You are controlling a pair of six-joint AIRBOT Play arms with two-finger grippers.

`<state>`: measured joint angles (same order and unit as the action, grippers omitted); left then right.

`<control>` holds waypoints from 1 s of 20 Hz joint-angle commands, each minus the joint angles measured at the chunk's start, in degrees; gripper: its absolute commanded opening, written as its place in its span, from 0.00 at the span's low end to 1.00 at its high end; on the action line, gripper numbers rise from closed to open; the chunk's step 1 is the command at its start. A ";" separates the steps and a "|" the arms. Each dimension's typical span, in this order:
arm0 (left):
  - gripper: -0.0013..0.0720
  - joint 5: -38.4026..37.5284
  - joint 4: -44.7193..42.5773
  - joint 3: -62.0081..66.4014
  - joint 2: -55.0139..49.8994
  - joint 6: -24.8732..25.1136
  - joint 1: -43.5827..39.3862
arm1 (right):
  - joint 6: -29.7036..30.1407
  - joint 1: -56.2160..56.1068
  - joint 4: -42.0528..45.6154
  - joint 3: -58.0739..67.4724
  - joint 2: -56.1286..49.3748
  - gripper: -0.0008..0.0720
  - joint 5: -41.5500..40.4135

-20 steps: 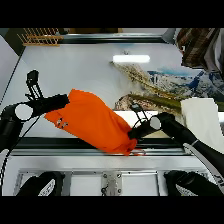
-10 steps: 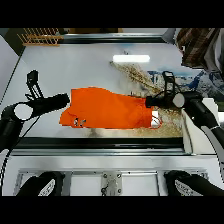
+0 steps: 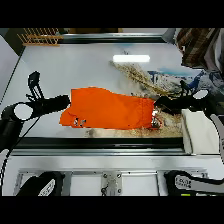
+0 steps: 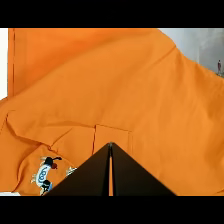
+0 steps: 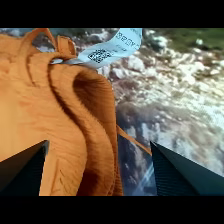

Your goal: Fold the clothes and pants, and hang the long-sleeved shirts on hangers.

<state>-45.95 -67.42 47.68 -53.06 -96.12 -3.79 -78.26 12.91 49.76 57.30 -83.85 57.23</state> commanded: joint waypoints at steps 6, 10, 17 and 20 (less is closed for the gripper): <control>0.03 -0.50 0.13 0.02 0.07 -1.33 -0.02 | 7.13 -7.19 -11.65 0.07 -11.34 0.98 1.77; 0.03 -0.52 0.11 0.02 0.07 -1.33 -0.04 | 8.22 -10.36 -16.48 0.07 -11.69 0.98 1.57; 0.03 -0.52 0.11 0.02 0.07 -1.38 -0.02 | 18.36 -11.10 -28.09 0.22 -10.93 0.03 1.99; 0.03 -0.52 0.11 0.02 0.04 -1.40 -0.04 | 18.25 -8.46 -25.62 3.34 -7.21 0.03 1.73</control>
<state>-46.50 -67.29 47.68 -53.04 -97.45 -3.79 -61.69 2.74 24.58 58.50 -93.62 59.20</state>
